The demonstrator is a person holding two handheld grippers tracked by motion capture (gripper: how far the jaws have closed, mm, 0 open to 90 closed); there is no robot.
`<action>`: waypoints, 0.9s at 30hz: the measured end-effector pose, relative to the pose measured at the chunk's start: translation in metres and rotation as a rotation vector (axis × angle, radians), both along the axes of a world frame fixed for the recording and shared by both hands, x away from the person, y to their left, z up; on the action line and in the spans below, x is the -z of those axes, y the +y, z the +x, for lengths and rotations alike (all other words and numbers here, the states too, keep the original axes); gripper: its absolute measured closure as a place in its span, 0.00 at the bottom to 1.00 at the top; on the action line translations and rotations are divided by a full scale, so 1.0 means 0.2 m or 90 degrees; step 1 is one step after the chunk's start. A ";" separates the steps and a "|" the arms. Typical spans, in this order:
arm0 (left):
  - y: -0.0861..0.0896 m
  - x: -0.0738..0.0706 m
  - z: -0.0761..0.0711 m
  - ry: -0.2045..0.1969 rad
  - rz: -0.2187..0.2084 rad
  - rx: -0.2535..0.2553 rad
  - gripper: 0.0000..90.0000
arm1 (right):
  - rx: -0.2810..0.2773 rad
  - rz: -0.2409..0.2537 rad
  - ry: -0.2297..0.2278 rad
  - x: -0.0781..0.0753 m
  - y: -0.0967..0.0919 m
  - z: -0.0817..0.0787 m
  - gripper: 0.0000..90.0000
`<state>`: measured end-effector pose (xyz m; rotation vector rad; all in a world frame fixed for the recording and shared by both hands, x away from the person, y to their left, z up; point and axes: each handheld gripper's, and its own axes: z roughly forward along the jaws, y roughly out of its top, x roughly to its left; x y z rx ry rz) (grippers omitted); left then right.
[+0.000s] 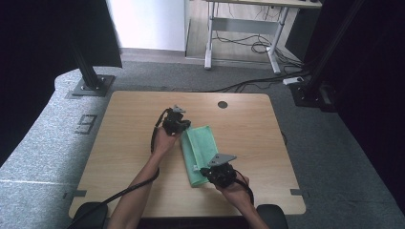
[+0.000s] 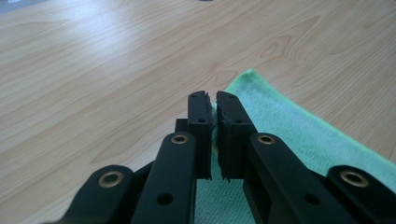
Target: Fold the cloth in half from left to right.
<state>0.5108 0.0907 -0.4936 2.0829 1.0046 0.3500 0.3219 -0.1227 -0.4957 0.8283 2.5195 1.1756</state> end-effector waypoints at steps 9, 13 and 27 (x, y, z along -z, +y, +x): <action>-0.13 0.02 0.04 0.001 0.022 0.022 0.94 | 0.027 -0.001 0.005 0.01 -0.10 0.01 0.96; -0.18 0.05 0.06 0.007 0.034 0.027 0.93 | 0.037 -0.006 0.021 0.05 -0.13 0.03 0.96; -0.26 0.10 0.08 -0.006 0.043 0.026 0.66 | 0.056 -0.030 0.036 0.12 -0.16 0.05 0.94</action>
